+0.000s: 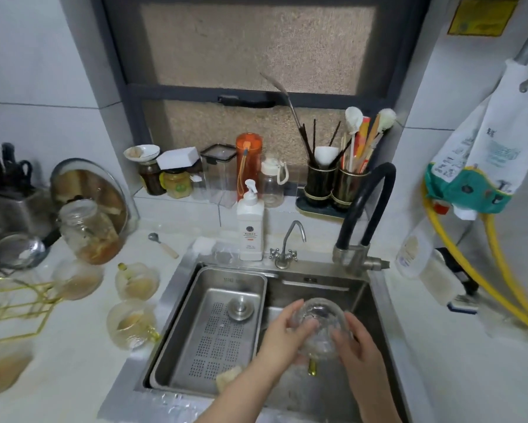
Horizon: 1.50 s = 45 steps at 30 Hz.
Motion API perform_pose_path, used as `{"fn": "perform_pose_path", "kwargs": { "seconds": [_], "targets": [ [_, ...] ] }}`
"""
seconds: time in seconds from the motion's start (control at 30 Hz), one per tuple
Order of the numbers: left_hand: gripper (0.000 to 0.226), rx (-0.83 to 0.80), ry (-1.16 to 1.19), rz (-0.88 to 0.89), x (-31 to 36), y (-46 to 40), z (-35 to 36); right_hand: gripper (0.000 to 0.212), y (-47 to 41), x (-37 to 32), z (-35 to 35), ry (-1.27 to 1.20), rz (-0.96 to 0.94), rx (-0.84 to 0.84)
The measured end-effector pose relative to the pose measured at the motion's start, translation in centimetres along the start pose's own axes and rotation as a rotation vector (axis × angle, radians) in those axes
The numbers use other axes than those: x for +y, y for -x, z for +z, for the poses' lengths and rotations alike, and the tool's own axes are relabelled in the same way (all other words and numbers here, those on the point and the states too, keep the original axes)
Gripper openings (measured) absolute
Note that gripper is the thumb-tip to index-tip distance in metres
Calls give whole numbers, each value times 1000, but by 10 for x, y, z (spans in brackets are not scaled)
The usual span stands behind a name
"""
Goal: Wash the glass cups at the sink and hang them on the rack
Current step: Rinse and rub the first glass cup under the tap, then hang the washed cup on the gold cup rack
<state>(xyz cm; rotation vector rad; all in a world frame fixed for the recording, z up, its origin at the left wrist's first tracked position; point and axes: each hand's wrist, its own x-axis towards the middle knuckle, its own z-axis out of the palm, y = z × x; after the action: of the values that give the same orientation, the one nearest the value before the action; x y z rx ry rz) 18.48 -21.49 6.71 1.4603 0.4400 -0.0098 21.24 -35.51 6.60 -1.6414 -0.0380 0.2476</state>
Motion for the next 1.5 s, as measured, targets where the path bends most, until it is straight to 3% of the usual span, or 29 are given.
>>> {"fn": "perform_pose_path", "kwargs": {
  "seconds": [0.17,0.3,0.5,0.63,1.1,1.5],
  "targets": [
    [51,59,45,-3,-6,8,3,36,0,-5,-10,-46,9,-97],
    [42,106,125,12,-5,15,-5,40,1,-9,-2,-77,4,-123],
    [47,144,256,26,2,35,-31,53,10,-14,23,-32,-47,-160],
    [45,251,273,63,3,59,-67,43,23,-28,56,34,-89,-264],
    [53,791,202,218,-10,216,-281,38,146,-34,285,-73,-108,-662],
    [43,963,237,270,-35,344,-462,35,270,-30,476,-45,-93,-906]
  ]
}}
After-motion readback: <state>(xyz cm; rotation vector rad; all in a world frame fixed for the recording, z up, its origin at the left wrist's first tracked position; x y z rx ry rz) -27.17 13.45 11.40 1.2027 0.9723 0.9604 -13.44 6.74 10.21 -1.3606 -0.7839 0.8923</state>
